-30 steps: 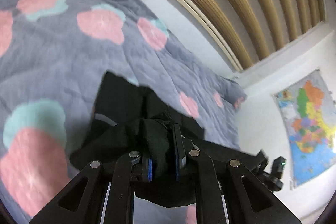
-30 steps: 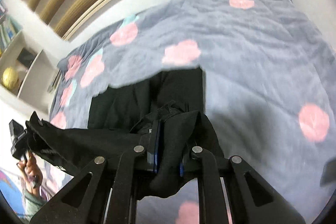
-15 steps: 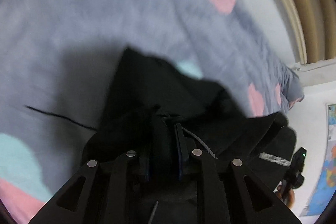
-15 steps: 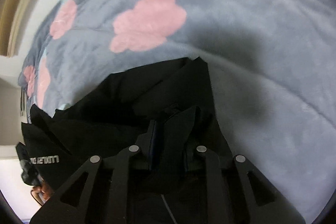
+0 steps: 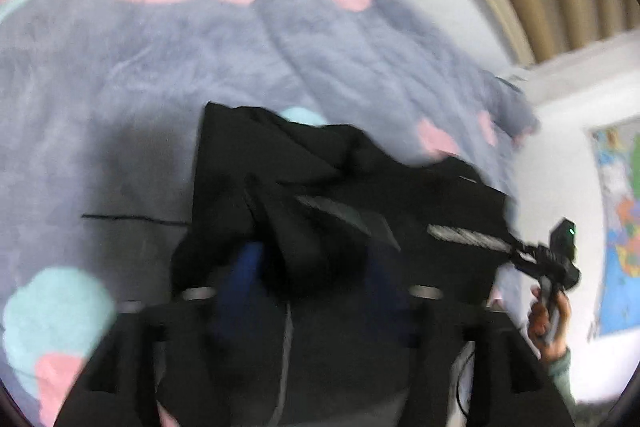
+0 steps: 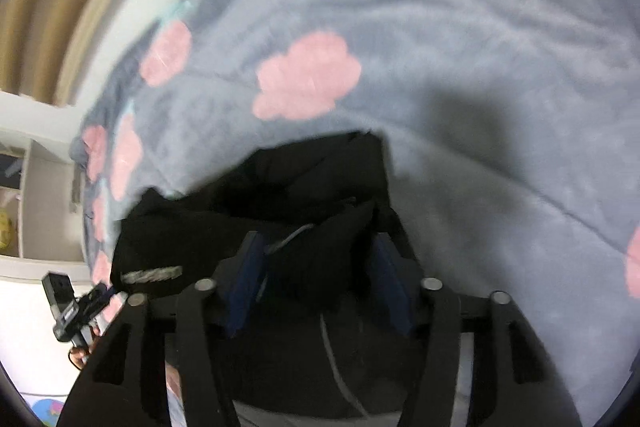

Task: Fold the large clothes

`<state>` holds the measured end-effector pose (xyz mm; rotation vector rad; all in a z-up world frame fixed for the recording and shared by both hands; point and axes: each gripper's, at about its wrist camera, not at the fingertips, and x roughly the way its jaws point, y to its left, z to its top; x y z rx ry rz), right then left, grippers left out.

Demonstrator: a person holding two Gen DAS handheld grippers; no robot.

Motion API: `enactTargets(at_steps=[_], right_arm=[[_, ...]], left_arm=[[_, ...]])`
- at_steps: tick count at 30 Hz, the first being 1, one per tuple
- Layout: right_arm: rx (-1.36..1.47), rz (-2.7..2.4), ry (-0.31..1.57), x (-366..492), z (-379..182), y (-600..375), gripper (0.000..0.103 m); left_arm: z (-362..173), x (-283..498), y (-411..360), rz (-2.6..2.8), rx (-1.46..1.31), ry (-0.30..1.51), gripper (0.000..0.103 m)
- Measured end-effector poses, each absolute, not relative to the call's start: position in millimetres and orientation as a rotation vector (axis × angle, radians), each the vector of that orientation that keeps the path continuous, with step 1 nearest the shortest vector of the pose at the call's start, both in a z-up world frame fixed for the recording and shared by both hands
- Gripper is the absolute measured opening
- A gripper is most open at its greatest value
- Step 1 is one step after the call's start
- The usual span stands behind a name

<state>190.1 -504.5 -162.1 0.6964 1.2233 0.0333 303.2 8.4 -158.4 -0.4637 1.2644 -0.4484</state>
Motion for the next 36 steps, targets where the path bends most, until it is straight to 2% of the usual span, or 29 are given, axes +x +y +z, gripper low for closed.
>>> enactTargets(at_steps=[4, 6, 7, 13, 17, 30, 31, 32, 33, 34, 35, 36], right_arm=[[0.683, 0.055, 1.145, 163.6, -118.4, -518.3, 0.064], [0.579, 0.018, 1.133, 161.1, -110.6, -512.7, 0.085], [0.537, 0.002, 1.131, 161.6, -111.7, -509.3, 0.088], [0.342, -0.002, 1.123, 191.5, -147.0, -478.7, 0.089], [0.204, 0.041, 1.131, 211.5, -170.2, -459.2, 0.089], [0.235, 0.119, 1.178, 258.4, -224.2, -463.9, 0.089], [0.244, 0.125, 1.184, 261.0, -227.0, -464.0, 0.088], [0.26, 0.133, 1.189, 263.7, -230.1, -464.0, 0.077], [0.277, 0.153, 1.191, 265.2, -231.9, -462.9, 0.052], [0.277, 0.163, 1.194, 265.2, -232.5, -460.2, 0.04], [0.251, 0.149, 1.191, 263.7, -231.1, -456.9, 0.024], [0.209, 0.13, 1.177, 259.9, -227.2, -452.5, 0.019]], left_arm=[[-105.4, 271.1, 35.5, -0.52, -0.477, 1.151, 0.076], [-91.1, 261.7, 42.7, -0.508, -0.452, 1.112, 0.079], [-87.9, 260.0, 45.5, -0.49, -0.424, 1.101, 0.08], [-126.4, 286.2, 57.5, -0.378, -0.508, 1.132, 0.08], [-153.4, 313.9, 42.4, -0.337, -0.435, 1.167, 0.08], [-215.3, 386.6, -11.4, -0.419, -0.294, 1.282, 0.08], [-219.5, 389.9, -14.0, -0.419, -0.291, 1.286, 0.079], [-224.2, 393.5, -17.4, -0.423, -0.291, 1.289, 0.08], [-225.7, 395.0, -20.2, -0.417, -0.282, 1.285, 0.076], [-224.2, 394.5, -24.0, -0.401, -0.248, 1.266, 0.054], [-222.6, 393.5, -26.6, -0.409, -0.23, 1.255, 0.026], [-219.8, 390.8, -28.4, -0.417, -0.222, 1.243, 0.021]])
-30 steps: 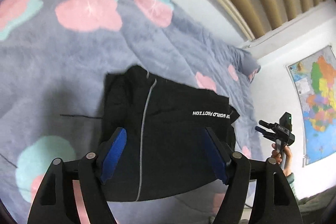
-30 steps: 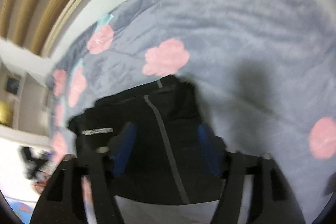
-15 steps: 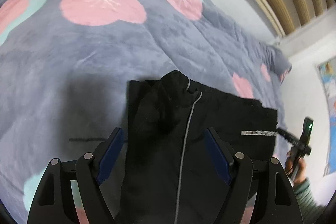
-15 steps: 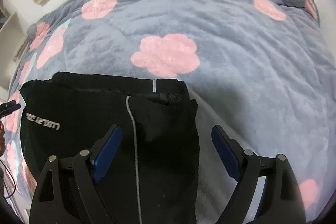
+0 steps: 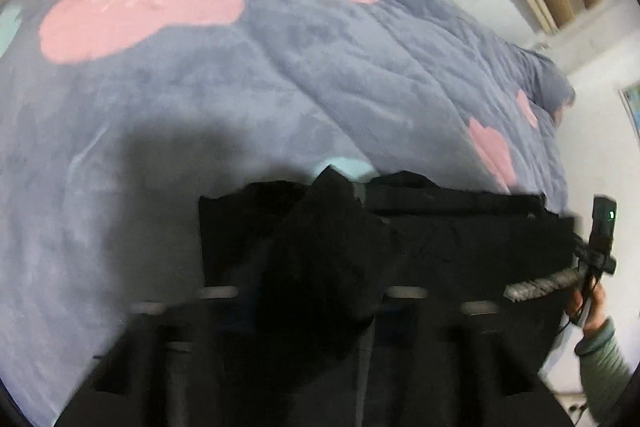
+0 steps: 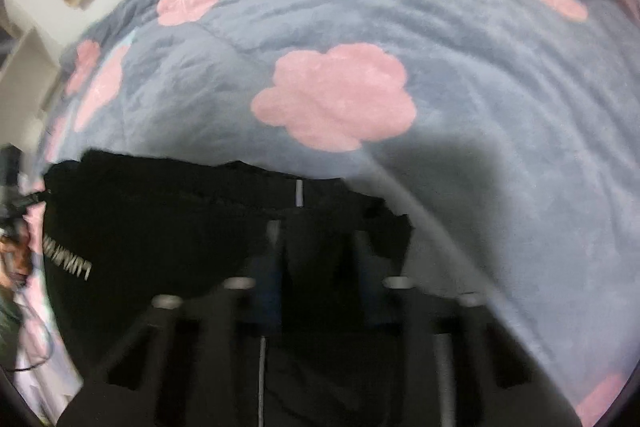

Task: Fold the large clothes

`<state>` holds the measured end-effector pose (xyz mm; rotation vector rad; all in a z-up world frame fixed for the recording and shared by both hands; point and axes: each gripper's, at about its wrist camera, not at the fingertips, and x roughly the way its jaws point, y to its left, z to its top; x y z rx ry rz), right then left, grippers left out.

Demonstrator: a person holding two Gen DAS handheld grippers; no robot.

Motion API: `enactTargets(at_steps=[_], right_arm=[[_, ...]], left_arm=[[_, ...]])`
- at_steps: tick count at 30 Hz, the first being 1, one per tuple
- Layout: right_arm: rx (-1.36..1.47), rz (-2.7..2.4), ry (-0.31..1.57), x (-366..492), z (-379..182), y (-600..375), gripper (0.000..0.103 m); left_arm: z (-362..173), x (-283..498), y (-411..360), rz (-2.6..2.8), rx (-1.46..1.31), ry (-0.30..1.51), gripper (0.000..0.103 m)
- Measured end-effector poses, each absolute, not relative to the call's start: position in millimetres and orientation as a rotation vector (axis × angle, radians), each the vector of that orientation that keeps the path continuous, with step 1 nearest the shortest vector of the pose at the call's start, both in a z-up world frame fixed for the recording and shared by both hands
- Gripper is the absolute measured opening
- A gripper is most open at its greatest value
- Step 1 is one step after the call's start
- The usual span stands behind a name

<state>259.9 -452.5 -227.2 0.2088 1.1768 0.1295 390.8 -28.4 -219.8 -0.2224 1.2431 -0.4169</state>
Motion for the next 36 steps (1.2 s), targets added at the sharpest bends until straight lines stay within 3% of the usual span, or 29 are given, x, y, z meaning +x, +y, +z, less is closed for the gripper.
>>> enactTargets(at_steps=[2, 9, 12, 15, 20, 23, 26, 29, 30, 32, 36], right_arm=[[0.166, 0.107, 1.135, 250.5, -214.5, -448.0, 0.015], [0.077, -0.001, 0.925, 239.5, -128.4, -452.0, 0.01], [0.047, -0.031, 0.896, 262.1, -121.5, -448.7, 0.01], [0.015, -0.076, 0.974, 295.0, -160.3, -438.2, 0.01], [0.06, -0.058, 1.232, 330.5, -264.8, -432.3, 0.01], [0.112, -0.07, 1.273, 334.7, -286.5, -433.6, 0.012], [0.135, -0.067, 1.277, 336.4, -284.6, -437.8, 0.018], [0.161, -0.095, 1.28, 328.0, -272.9, -450.6, 0.045], [0.183, -0.103, 1.265, 321.8, -264.3, -457.3, 0.049], [0.23, -0.093, 1.212, 301.2, -242.5, -467.4, 0.049], [0.173, -0.133, 1.121, 253.0, -199.0, -459.2, 0.049]], left_arm=[[-208.3, 379.3, -29.9, -0.404, -0.184, 1.182, 0.014], [-121.3, 355.4, -0.7, -0.396, -0.293, 0.969, 0.012], [-102.3, 366.4, -3.9, -0.368, -0.272, 0.914, 0.013], [-129.1, 394.6, -11.8, -0.285, -0.252, 0.971, 0.013], [-239.9, 428.2, -21.1, -0.161, -0.237, 1.222, 0.014], [-266.4, 427.9, -25.7, -0.149, -0.236, 1.238, 0.018], [-263.3, 432.2, -27.1, -0.157, -0.221, 1.25, 0.022], [-252.6, 435.6, -12.9, -0.202, -0.275, 1.248, 0.027], [-245.3, 432.9, -3.8, -0.206, -0.322, 1.238, 0.03], [-229.1, 426.7, 27.3, -0.185, -0.458, 1.183, 0.052], [-205.2, 406.1, 107.3, -0.073, -0.746, 1.056, 0.051]])
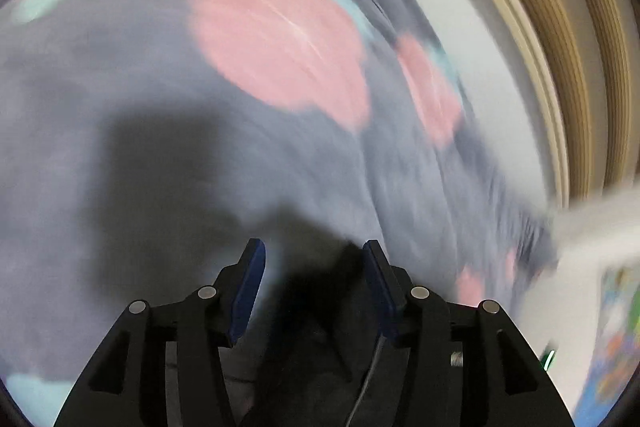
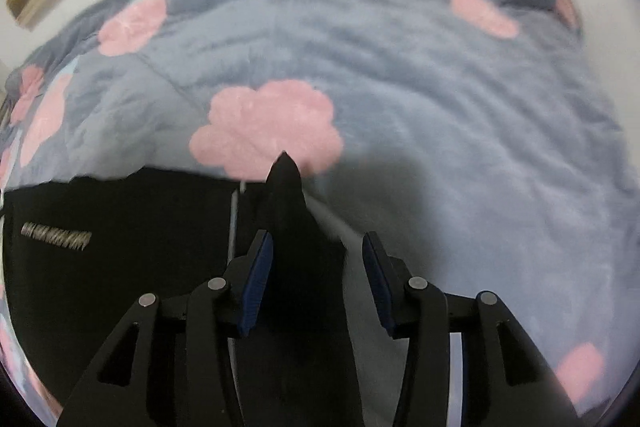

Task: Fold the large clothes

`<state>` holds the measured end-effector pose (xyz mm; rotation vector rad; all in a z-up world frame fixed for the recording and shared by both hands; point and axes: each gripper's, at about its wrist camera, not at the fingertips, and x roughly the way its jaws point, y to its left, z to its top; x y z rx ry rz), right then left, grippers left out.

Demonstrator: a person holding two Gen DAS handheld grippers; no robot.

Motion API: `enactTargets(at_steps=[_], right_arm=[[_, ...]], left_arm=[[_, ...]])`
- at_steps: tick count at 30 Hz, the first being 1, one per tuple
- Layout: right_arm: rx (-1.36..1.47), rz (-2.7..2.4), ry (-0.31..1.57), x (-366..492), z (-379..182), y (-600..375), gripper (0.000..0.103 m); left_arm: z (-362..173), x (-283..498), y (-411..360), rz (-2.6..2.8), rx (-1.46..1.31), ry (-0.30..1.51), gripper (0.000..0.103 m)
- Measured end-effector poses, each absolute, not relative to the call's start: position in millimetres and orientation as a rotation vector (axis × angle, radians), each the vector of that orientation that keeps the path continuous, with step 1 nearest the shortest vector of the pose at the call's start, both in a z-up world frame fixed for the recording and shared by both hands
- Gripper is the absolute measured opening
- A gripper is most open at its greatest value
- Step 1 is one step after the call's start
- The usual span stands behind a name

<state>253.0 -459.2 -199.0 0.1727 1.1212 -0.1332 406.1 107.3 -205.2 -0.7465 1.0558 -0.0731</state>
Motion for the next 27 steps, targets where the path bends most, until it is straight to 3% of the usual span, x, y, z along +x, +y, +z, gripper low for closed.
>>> enactTargets(at_steps=[5, 11, 14, 20, 23, 27], right_arm=[[0.232, -0.013, 1.105, 194.8, -174.7, -420.9, 0.049], [0.324, 0.12, 1.132, 168.8, -173.0, -360.9, 0.049], [0.209, 0.11, 1.142, 169.2, -177.4, -326.5, 0.05], [0.099, 0.061, 1.221, 177.1, -229.6, -300.5, 0.054], [0.09, 0.062, 1.239, 178.7, -257.4, -301.6, 0.055], [0.061, 0.065, 1.23, 178.0, -255.1, -299.3, 0.055]], left_arm=[[-164.0, 369.7, 121.4, -0.057, -0.613, 1.014, 0.051], [-135.8, 304.1, 20.2, -0.282, -0.409, 1.051, 0.052], [-137.5, 269.7, -40.4, -0.401, -0.339, 1.055, 0.052], [-197.9, 243.0, -143.6, -0.548, -0.174, 1.185, 0.052], [-250.6, 252.3, -146.5, -0.523, -0.194, 1.248, 0.051], [-259.4, 268.1, -121.5, -0.526, -0.391, 1.304, 0.045]])
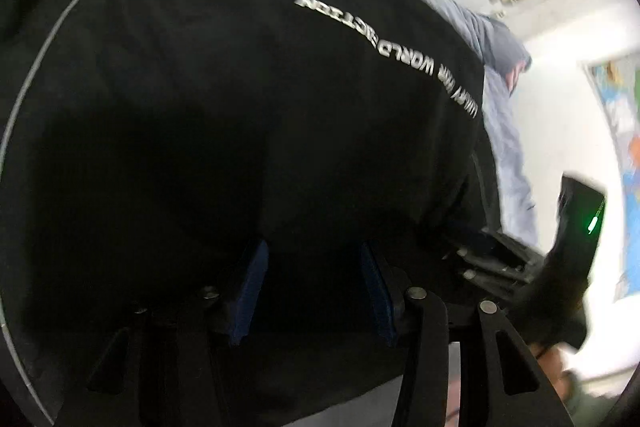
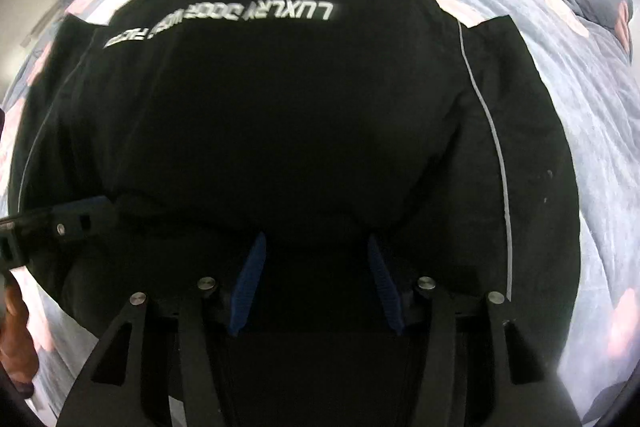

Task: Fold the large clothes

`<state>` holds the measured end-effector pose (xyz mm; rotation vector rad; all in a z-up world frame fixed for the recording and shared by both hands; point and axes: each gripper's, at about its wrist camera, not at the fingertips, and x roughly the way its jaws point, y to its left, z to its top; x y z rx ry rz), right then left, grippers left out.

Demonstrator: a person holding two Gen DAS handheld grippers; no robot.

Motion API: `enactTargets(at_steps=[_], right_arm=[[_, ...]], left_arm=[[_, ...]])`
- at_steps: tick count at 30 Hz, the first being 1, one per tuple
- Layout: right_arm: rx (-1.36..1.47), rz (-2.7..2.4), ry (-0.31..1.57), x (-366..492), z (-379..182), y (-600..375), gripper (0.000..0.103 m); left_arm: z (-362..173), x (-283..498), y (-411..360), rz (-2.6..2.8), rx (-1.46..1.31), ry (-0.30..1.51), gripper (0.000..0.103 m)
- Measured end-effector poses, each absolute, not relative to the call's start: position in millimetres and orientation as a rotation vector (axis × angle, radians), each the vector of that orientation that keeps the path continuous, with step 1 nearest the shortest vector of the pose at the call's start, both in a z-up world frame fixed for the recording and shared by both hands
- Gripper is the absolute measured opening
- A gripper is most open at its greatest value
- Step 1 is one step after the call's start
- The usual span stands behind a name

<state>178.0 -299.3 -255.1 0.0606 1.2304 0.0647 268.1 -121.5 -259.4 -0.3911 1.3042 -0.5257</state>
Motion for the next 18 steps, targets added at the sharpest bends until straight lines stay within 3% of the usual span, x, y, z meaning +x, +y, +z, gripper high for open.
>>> enactTargets(at_steps=[2, 6, 10, 15, 18], right_arm=[[0.133, 0.077, 1.24, 179.5, -245.2, -308.6, 0.055], [0.212, 0.094, 1.152, 188.3, -208.7, -324.3, 0.057], [0.142, 0.052, 1.093, 225.3, -190.7, -324.2, 0.057], [0.166, 0.043, 1.243, 273.9, -252.6, -330.1, 0.059], [0.226, 0.058, 1.249, 274.3, -275.7, -342.5, 0.061]], left_arm=[[-250.3, 266.9, -119.2, -0.522, -0.361, 1.314, 0.034], [-202.5, 271.0, -123.9, -0.559, -0.264, 1.221, 0.034], [-174.2, 301.6, -129.3, -0.494, -0.204, 1.118, 0.049], [-230.6, 348.6, -139.9, -0.34, -0.109, 1.283, 0.051], [-248.4, 354.9, -147.6, -0.327, -0.07, 1.276, 0.051]])
